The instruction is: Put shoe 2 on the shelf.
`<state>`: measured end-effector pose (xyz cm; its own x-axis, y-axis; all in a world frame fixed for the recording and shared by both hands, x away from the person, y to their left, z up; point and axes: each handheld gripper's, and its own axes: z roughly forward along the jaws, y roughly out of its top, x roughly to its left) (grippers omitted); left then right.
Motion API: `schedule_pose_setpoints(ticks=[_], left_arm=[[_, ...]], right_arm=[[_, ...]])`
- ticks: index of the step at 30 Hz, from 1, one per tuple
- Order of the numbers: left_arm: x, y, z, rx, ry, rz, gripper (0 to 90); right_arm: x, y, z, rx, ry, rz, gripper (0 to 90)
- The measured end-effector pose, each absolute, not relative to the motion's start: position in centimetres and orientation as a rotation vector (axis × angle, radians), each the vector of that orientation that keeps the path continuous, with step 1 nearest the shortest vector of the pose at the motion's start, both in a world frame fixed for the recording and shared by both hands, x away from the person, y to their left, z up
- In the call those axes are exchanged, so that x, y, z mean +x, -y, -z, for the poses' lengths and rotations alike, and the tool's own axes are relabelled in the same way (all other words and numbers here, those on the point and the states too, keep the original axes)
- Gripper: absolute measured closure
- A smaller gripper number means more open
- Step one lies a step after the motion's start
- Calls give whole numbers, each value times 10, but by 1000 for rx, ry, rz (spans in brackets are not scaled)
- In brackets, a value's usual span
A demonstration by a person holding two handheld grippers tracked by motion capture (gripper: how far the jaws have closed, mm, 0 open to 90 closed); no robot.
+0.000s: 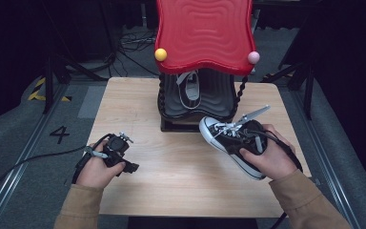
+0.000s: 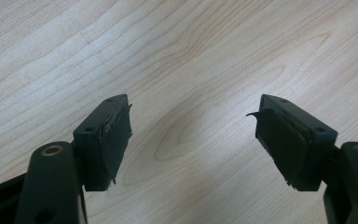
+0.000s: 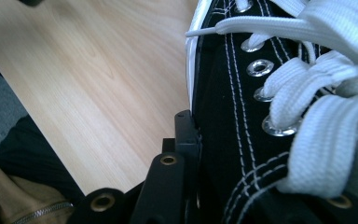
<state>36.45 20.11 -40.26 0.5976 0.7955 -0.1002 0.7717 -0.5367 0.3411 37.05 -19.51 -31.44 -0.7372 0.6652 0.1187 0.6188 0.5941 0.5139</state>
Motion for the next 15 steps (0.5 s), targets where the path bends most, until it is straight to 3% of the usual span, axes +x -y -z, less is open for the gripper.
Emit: schedule_pose_setpoints(ticks=[15], left_arm=[[364,-205,403,2474,-1301,-67,268]], right_arm=[[415,181,288,1192,-2487,-878,874]])
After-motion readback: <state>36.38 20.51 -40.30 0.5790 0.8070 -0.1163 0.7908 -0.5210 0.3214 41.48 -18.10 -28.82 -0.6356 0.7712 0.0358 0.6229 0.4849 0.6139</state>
